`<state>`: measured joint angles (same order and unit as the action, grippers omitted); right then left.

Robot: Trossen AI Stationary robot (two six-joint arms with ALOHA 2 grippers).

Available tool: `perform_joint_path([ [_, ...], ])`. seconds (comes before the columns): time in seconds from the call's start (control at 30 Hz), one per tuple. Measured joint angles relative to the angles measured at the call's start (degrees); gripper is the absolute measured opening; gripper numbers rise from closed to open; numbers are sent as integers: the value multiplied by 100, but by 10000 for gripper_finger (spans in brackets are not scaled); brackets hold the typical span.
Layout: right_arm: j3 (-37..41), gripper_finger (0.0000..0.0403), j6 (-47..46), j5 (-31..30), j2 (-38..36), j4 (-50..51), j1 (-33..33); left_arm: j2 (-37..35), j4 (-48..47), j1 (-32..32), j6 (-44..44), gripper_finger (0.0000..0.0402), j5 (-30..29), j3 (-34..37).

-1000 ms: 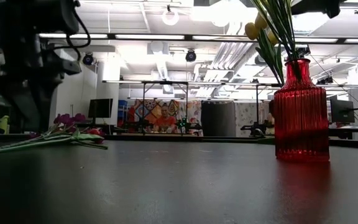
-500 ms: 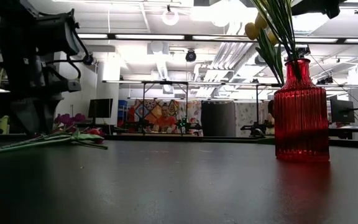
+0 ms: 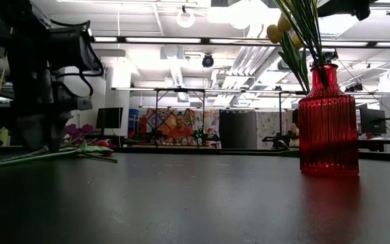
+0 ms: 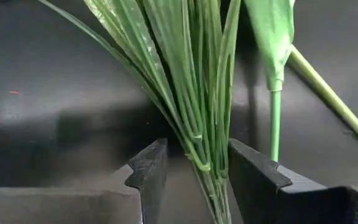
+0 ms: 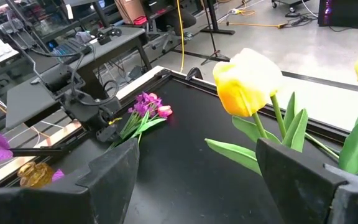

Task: Sort flowers into vase by color
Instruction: Put the left purple flowers into the red flower vase

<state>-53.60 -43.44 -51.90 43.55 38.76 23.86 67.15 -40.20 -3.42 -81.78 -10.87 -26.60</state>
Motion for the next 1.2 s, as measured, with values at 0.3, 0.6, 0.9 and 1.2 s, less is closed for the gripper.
perform_joint_path([
  [0.3, 0, 312, 0, 0, 0, 0, 0, 233, -15, 0, 465, 111, -25, -129],
  [0.6, 0, 312, -38, 2, 0, 0, 0, -606, -273, 53, 1018, 6, -179, -590],
  [0.9, 0, 312, -59, -6, 0, -17, 0, -1782, 414, 133, 2767, 2, -1490, -1804],
  [1.2, 0, 312, -302, -160, 0, -48, 0, -752, 5098, 114, 5577, 1, -1791, -1703],
])
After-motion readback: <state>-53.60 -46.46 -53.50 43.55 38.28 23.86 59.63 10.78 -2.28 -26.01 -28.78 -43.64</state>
